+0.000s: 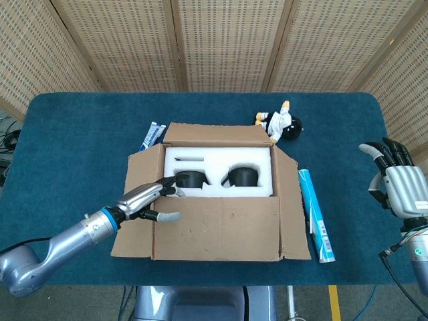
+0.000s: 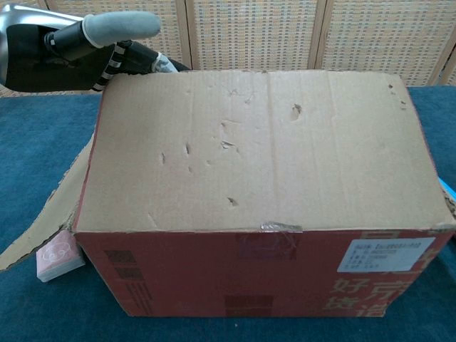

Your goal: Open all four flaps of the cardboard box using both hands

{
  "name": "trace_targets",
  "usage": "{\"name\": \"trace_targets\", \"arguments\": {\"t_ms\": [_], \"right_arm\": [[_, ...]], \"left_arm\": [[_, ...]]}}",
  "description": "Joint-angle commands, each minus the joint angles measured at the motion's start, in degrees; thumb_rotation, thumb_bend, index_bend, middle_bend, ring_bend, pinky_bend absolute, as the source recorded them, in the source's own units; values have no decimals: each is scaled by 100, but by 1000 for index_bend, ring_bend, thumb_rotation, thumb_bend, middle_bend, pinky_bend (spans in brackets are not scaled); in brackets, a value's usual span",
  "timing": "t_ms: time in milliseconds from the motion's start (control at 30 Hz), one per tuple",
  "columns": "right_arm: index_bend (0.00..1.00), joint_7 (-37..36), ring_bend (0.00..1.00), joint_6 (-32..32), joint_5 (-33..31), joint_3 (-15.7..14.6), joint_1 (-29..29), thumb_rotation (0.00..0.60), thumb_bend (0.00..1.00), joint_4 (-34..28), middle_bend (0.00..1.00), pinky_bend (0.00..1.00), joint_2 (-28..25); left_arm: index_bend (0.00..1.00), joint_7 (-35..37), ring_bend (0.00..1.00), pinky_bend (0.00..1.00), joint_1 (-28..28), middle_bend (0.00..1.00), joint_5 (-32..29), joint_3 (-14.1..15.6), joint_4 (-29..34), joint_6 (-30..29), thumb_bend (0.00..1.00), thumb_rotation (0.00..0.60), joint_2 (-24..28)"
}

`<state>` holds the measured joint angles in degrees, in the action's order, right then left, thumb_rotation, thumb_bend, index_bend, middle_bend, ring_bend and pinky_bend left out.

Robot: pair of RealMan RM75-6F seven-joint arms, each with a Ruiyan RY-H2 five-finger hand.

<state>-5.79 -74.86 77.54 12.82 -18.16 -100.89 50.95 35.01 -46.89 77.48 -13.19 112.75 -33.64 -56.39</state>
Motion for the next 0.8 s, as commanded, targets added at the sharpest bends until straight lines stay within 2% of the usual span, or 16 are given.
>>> {"name": "trace_targets", "arguments": {"t_ms": [33, 167, 267, 367, 433, 667, 800], "right_arm": [[167, 15, 0, 5, -9, 3, -4, 600, 1000, -4, 165, 58, 1], [167, 41, 0, 23, -26, 6, -16, 600, 1000, -2, 165, 58, 15], [167, 67, 0, 27, -32, 13, -25, 600, 1000, -11, 165, 58, 15], [167, 96, 0, 29, -35, 20, -31, 600, 1000, -40, 165, 58, 1], [167, 120, 0, 32, -44, 26, -38, 600, 1000, -55, 165, 58, -1], [167, 170, 0, 25, -51, 39, -47, 600, 1000, -106, 165, 58, -15], [167, 200, 0, 29, -55, 44, -56, 600, 1000, -135, 165, 58, -18]], "left_arm": [[362, 924, 0, 0, 60, 0, 542, -91, 87, 135, 99, 133, 254], [361, 2175, 0, 0, 53, 0, 1046, -34, 128, 110, 106, 132, 424], [361, 3187, 0, 0, -9, 0, 1646, 118, 78, -58, 113, 131, 533], [360, 4405, 0, 0, -109, 0, 2440, 420, -2, -531, 114, 130, 662], [360, 5231, 0, 0, -246, 0, 3090, 722, -197, -983, 114, 129, 760], [359, 7113, 0, 0, -695, 0, 4389, 1565, -836, -2264, 117, 126, 903], [359, 7716, 0, 0, -901, 0, 4814, 1955, -1167, -2874, 117, 126, 923]]}}
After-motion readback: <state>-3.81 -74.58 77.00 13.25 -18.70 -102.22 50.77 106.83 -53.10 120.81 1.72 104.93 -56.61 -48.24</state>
